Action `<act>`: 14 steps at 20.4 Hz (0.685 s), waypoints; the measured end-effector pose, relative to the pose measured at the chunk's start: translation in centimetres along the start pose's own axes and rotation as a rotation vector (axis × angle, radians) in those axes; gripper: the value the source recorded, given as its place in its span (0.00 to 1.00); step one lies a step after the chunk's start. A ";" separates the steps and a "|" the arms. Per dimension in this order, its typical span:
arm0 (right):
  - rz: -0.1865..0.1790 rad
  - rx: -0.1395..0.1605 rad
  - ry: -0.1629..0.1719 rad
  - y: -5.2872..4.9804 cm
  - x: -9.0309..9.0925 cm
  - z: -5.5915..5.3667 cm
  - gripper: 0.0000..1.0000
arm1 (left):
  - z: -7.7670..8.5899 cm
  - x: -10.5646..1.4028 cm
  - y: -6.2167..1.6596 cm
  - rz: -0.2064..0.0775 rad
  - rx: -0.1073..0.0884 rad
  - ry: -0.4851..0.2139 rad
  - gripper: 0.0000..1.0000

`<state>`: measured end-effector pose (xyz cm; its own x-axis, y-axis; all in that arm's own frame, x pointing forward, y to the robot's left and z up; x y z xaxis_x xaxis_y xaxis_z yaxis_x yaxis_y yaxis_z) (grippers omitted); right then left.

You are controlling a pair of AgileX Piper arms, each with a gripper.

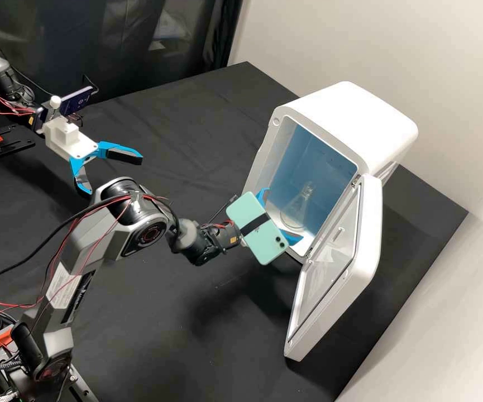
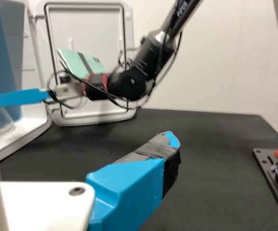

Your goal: Place the flask in the incubator

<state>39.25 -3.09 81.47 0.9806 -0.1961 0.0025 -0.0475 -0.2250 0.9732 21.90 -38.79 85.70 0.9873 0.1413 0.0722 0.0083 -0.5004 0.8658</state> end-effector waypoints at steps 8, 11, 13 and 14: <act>0.065 -0.021 0.082 -0.1 -7.6 0.7 1.00 | 0.0 -0.4 0.13 0.059 -0.030 0.044 1.00; 0.048 -0.028 0.097 -0.1 -11.4 0.4 1.00 | -0.1 -0.7 0.13 0.094 -0.038 0.077 1.00; 0.060 0.046 0.115 0.6 -14.7 0.2 1.00 | -0.2 -1.0 0.44 0.123 -0.046 0.090 1.00; 0.081 0.079 0.132 1.1 -16.2 0.0 1.00 | -0.2 -1.2 0.50 0.129 -0.050 0.094 1.00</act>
<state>23.28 -0.17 82.49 0.9892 -0.0909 0.1150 -0.1367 -0.2890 0.9475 20.68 -39.06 86.14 0.9606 0.1590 0.2278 -0.1274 -0.4766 0.8699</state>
